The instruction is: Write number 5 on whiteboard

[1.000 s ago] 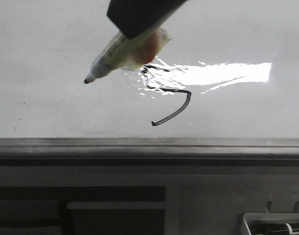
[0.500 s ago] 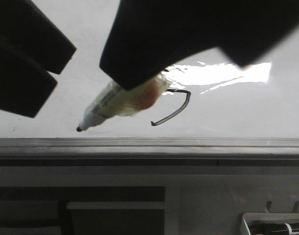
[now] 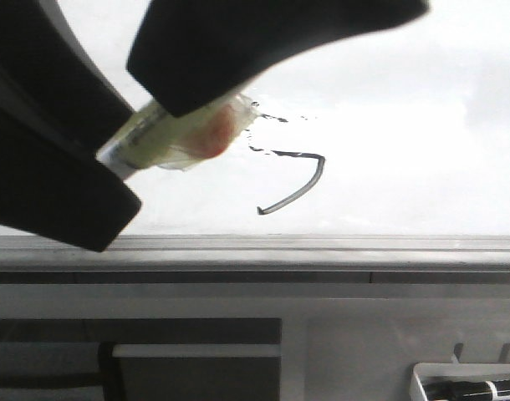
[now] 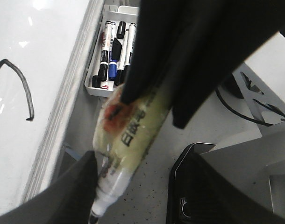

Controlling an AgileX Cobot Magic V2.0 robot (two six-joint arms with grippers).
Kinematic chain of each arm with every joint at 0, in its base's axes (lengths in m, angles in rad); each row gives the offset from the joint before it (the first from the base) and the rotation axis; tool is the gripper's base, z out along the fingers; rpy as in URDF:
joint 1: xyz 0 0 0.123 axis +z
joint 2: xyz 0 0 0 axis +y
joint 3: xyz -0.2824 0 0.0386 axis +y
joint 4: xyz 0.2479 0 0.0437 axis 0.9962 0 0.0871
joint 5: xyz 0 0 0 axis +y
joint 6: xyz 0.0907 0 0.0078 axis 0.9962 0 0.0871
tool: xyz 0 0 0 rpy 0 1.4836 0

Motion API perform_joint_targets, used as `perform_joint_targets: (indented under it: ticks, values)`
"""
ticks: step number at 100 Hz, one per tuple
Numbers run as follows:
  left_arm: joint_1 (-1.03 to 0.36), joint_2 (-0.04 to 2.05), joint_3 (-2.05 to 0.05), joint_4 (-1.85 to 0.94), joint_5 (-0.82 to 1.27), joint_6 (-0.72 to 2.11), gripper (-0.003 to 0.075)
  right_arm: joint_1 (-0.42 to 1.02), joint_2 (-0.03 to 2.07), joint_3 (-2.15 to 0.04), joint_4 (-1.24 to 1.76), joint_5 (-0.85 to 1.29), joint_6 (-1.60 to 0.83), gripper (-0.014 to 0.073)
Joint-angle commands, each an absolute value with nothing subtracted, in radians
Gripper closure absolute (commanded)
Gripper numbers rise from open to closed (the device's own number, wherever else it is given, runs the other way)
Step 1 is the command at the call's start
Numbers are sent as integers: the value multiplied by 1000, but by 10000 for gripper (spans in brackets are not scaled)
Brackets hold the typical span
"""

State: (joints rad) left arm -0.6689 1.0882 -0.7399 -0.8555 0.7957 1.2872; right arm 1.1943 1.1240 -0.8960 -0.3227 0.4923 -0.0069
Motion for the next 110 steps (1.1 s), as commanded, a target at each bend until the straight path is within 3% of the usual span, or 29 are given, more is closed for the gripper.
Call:
perform_joint_targets:
  ticks: [1,36,58,71,101,110]
  values:
    - [-677,1078,-772,-917,754,1285,354,1197,1097,-921,-337,417,-15,662]
    - [-677,1079,-772,-959,688,1285,381,1197,1097,-921,-337,415,-15,662]
    - [-677,1079,-772,-958,678,1285,631,1197,1097,-921,-337,413,-15,662]
    - [-677,1079,-772,-958,678,1285,741,1197,1097,-921,-337,413,-15,662]
    - [-677,1079,-772,-958,678,1286,741,1194,1097,-921,-337,417,-15,660]
    - [-677,1079,-772,-958,678,1286,741,1194,1097,-921,-337,419,-15,603]
